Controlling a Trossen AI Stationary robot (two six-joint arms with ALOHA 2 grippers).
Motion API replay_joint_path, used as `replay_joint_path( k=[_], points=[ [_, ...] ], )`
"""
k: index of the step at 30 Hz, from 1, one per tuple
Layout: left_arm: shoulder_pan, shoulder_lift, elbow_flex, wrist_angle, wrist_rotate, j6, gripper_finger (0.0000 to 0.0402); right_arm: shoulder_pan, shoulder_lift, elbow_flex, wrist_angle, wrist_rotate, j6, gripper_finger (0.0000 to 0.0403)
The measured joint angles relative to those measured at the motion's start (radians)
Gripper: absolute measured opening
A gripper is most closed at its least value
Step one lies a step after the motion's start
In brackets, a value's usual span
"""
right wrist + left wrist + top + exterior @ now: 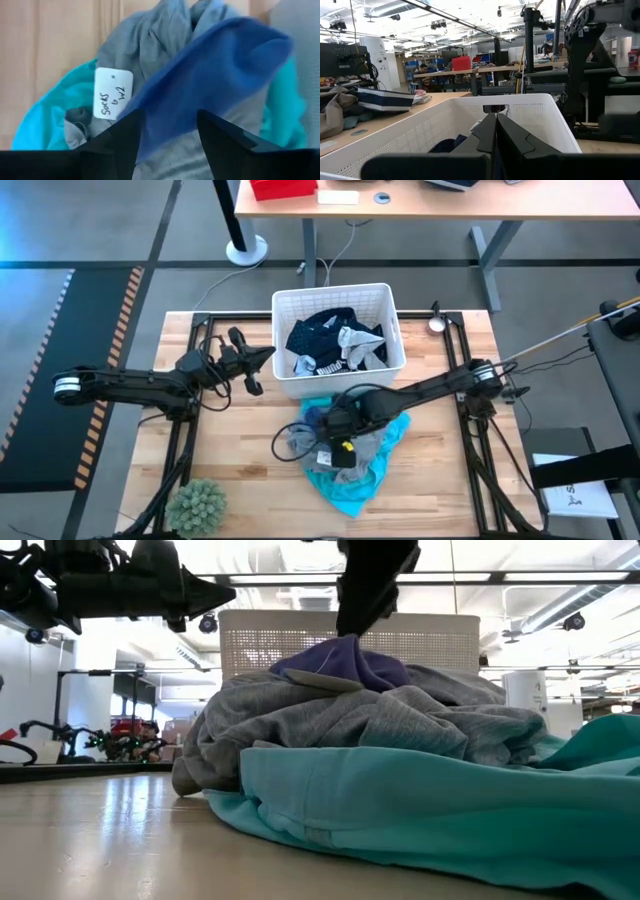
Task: Sort clothes
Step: Put the blue socks into the white bin
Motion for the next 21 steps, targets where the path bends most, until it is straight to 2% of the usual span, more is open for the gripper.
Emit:
replay_joint_path(
  k=[7, 14, 18, 21],
  points=[
    [0.000, 0.000, 0.000, -0.005, 0.000, 0.000, 0.0000, -0.032, 0.042, -0.019, 0.007, 0.031, -0.021, 0.0187],
    [0.000, 0.000, 0.000, -0.008, 0.000, 0.000, 0.0000, -0.062, 0.041, -0.043, 0.094, 0.042, -0.023, 0.0181],
    [0.000, 0.000, 0.000, -0.008, 0.000, 0.000, 0.0000, -0.063, 0.041, -0.043, 0.107, 0.042, -0.045, 0.0150],
    [0.000, 0.000, 0.000, -0.005, 0.000, 0.000, 0.0000, -0.061, 0.041, -0.043, 0.114, 0.052, -0.056, 0.0105]
  ],
)
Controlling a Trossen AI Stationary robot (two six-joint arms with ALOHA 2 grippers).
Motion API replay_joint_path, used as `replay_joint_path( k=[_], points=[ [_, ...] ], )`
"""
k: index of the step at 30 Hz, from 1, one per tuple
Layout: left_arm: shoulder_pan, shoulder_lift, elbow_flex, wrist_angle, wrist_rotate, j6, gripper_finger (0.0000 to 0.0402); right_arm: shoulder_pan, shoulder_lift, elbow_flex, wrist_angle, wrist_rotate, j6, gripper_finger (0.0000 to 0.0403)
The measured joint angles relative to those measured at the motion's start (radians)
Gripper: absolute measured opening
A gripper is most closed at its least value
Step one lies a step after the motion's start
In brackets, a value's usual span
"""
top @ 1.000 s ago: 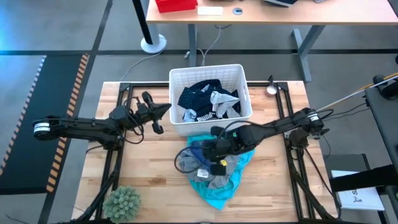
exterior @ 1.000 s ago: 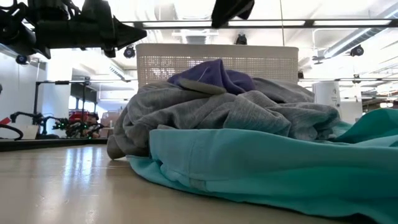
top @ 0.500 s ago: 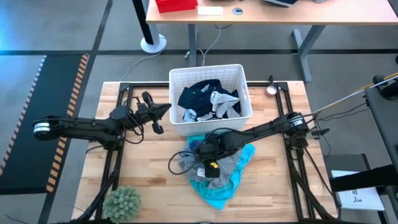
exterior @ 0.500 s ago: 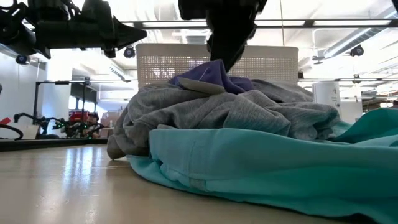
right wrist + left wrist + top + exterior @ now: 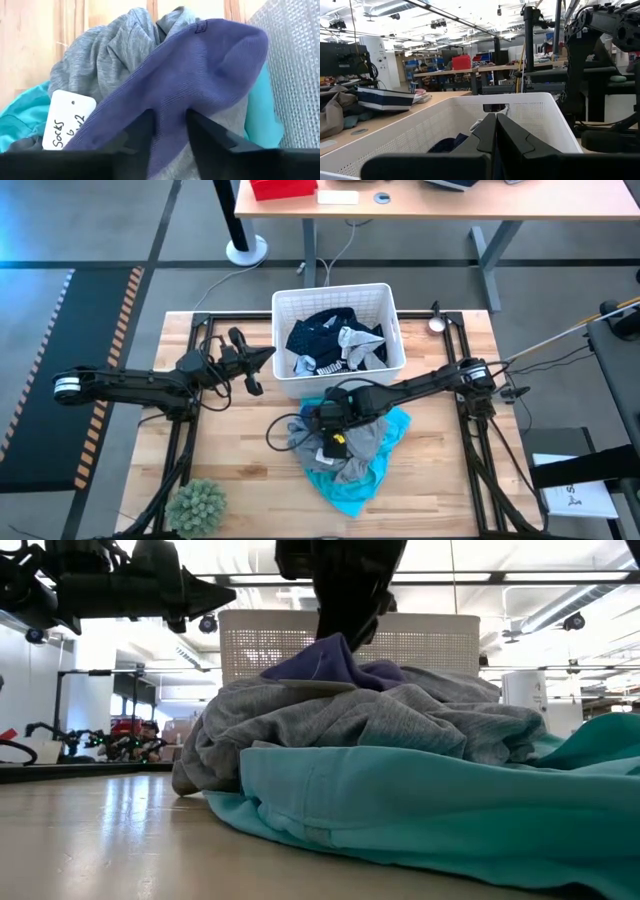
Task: Sort clothes
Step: Put the blue socks into the white bin
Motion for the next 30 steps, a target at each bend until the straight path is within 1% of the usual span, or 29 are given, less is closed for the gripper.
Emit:
replay_joint_path(
  k=[4, 6, 11, 16, 18, 21, 23, 25, 30],
  points=[
    [0.000, 0.000, 0.000, 0.000, 0.000, 0.000, 0.0000, 0.000, -0.002, 0.000, 0.020, 0.006, -0.020, 0.0028],
    [0.000, 0.000, 0.000, 0.000, 0.000, 0.000, 0.0000, 0.002, -0.008, 0.003, 0.015, 0.020, -0.042, 0.0008],
    [0.000, 0.000, 0.000, -0.001, 0.000, 0.000, 0.0000, 0.008, -0.022, 0.066, -0.009, 0.024, -0.075, 0.0005],
    [0.000, 0.000, 0.000, -0.002, 0.000, 0.000, 0.0000, 0.011, -0.073, 0.186, -0.096, 0.035, -0.118, 0.0002],
    [0.000, 0.000, 0.000, -0.003, 0.000, 0.000, 0.0000, 0.009, -0.094, 0.250, -0.144, 0.084, -0.147, 0.0001],
    [0.000, 0.000, 0.000, -0.001, 0.000, 0.000, 0.0000, -0.009, -0.115, 0.368, -0.237, 0.189, -0.197, 0.0001],
    [0.000, 0.000, 0.000, 0.001, 0.000, 0.000, 0.0000, -0.032, -0.120, 0.441, -0.288, 0.259, -0.226, 0.0001],
    [0.000, 0.000, 0.000, 0.001, 0.000, 0.000, 0.0000, -0.069, -0.120, 0.504, -0.336, 0.301, -0.247, 0.0001],
    [0.000, 0.000, 0.000, 0.002, 0.000, -0.003, 0.0000, -0.221, -0.122, 0.586, -0.442, 0.313, -0.279, 0.0000]
  ],
)
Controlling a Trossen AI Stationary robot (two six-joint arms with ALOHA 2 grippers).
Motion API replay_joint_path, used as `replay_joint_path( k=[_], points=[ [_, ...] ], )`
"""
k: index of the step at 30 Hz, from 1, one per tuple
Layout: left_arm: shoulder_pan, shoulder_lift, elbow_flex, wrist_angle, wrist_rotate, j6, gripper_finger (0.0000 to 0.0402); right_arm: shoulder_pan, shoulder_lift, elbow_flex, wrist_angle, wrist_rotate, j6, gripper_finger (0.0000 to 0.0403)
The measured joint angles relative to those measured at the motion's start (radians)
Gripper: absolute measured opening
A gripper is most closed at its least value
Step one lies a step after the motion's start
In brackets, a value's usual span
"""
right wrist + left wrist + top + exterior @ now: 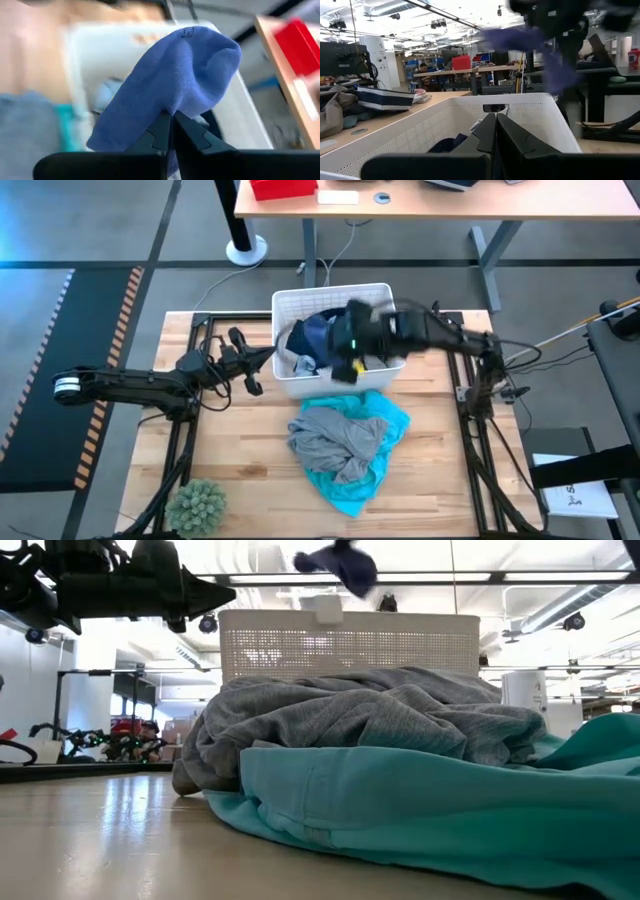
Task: Sort clothes
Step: Put the blue socks into the white bin
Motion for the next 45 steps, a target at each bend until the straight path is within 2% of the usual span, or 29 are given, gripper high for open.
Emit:
replay_joint_path(
  k=[2, 7, 11, 17, 23, 27, 32, 37, 45],
  points=[
    [0.000, 0.000, 0.000, -0.003, 0.000, -0.001, 0.0000, -0.079, 0.000, -0.001, -0.039, -0.028, -0.002, 0.0000],
    [0.000, 0.000, 0.000, -0.005, 0.000, -0.001, 0.0000, -0.268, 0.003, -0.097, -0.029, -0.283, 0.006, 0.0000],
    [0.000, 0.000, 0.000, -0.008, 0.000, -0.001, 0.0000, -0.349, 0.005, -0.251, 0.064, -0.310, -0.002, 0.0000],
    [0.000, 0.000, 0.000, -0.021, 0.000, -0.001, 0.0000, -0.388, 0.006, -0.529, 0.243, -0.447, 0.006, 0.0000],
    [0.000, 0.000, 0.000, -0.028, -0.001, -0.005, 0.0000, -0.391, 0.007, -0.789, 0.438, -0.491, 0.037, 0.0000],
    [0.000, 0.000, 0.000, -0.027, -0.001, -0.008, 0.0000, -0.399, 0.005, -0.881, 0.541, -0.508, 0.067, 0.0000],
    [0.000, 0.000, 0.000, -0.026, -0.001, -0.009, 0.0000, -0.407, 0.004, -0.898, 0.565, -0.513, 0.086, 0.0000],
    [0.000, 0.000, 0.000, -0.026, -0.001, -0.009, 0.0000, -0.407, 0.004, -0.852, 0.541, -0.506, 0.111, 0.0000],
    [0.000, 0.000, 0.000, -0.028, -0.001, -0.009, 0.0000, -0.397, -0.004, -0.614, 0.382, -0.493, 0.100, 0.0039]
  ],
)
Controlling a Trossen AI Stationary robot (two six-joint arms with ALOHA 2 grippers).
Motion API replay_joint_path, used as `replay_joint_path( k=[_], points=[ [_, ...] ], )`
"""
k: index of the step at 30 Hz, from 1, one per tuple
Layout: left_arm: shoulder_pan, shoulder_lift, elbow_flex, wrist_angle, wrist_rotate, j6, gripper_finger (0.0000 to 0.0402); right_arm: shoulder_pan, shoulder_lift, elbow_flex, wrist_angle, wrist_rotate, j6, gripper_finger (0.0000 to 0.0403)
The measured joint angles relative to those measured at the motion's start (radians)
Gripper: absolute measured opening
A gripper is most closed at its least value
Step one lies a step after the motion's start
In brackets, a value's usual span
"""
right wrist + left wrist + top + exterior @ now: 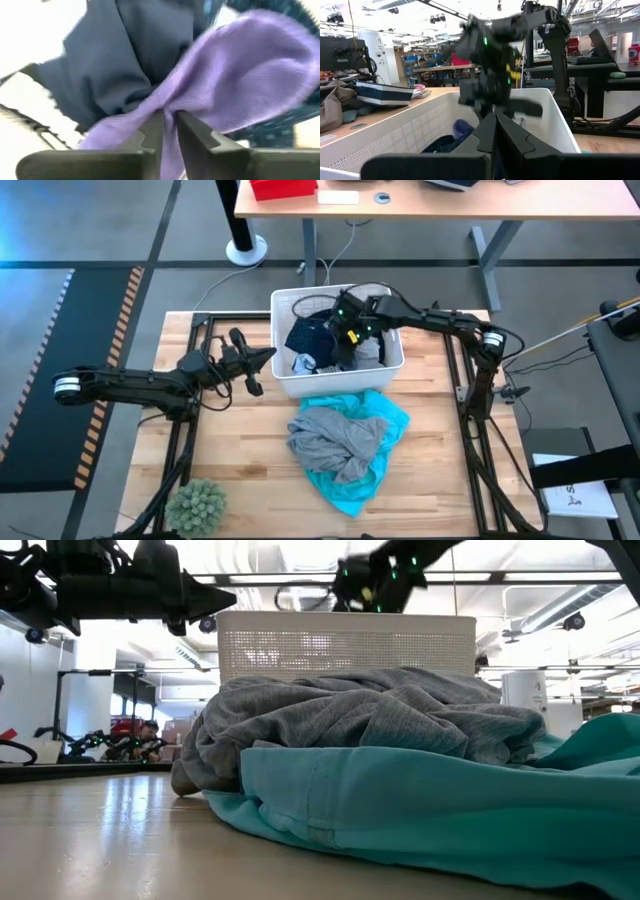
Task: Sort clothes
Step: Put the blue socks into the white bin, then put the gray t-shirt into the white bin
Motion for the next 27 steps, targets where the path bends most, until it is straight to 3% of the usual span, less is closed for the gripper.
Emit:
replay_joint_path(
  k=[11, 18, 22, 27],
  points=[
    [0.000, 0.000, 0.000, -0.007, 0.000, 0.000, 0.0000, 0.001, -0.003, 0.405, -0.210, -0.001, -0.060, 0.0143],
    [0.000, 0.000, 0.000, -0.006, 0.000, 0.000, 0.0000, 0.006, -0.003, 0.576, -0.329, -0.017, -0.092, 0.0188],
    [0.000, 0.000, 0.000, -0.007, 0.000, 0.000, 0.0000, 0.039, -0.003, 0.629, -0.436, -0.012, -0.121, 0.0163],
    [0.000, 0.000, 0.000, -0.008, 0.000, 0.002, 0.0000, 0.143, -0.023, 0.631, -0.460, -0.006, -0.168, 0.0053]
  ],
)
